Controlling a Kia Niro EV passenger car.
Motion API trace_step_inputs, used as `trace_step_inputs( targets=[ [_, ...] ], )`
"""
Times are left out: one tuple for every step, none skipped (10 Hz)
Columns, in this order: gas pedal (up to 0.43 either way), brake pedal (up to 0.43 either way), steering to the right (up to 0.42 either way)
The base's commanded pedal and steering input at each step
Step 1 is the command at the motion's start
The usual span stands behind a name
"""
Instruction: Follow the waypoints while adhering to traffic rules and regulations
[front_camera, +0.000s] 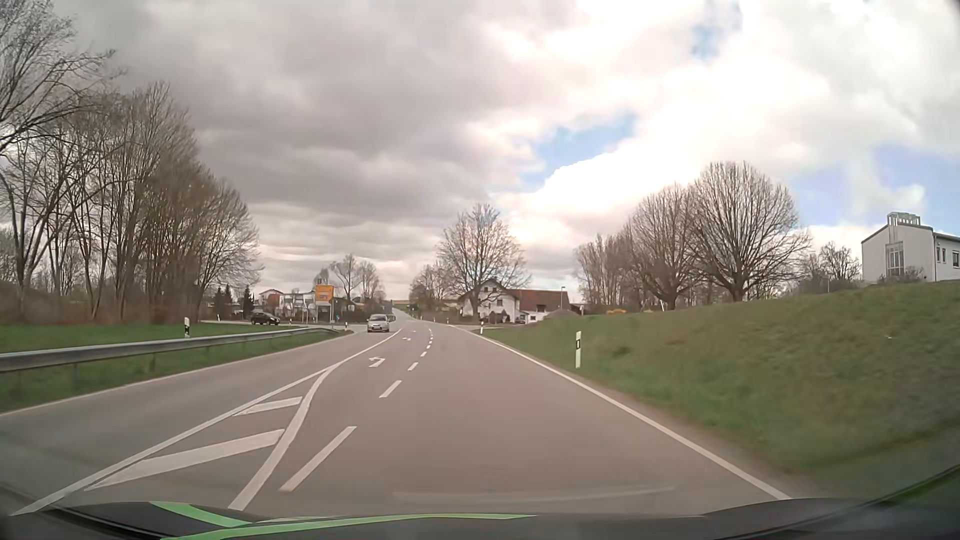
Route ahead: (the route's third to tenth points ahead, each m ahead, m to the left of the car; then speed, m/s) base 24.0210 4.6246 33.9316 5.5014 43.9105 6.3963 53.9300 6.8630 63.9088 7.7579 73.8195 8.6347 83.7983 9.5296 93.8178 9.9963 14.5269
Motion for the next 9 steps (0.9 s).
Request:
trace_step_inputs(
  targets=[
    [0.177, 0.0, -0.008],
    [0.177, 0.0, -0.008],
    [0.177, 0.0, -0.008],
    [0.177, 0.0, -0.008],
    [0.177, 0.0, -0.007],
    [0.177, 0.0, -0.007],
    [0.177, 0.0, -0.007],
    [0.177, 0.0, -0.007],
    [0.177, 0.0, -0.007]
  ],
)
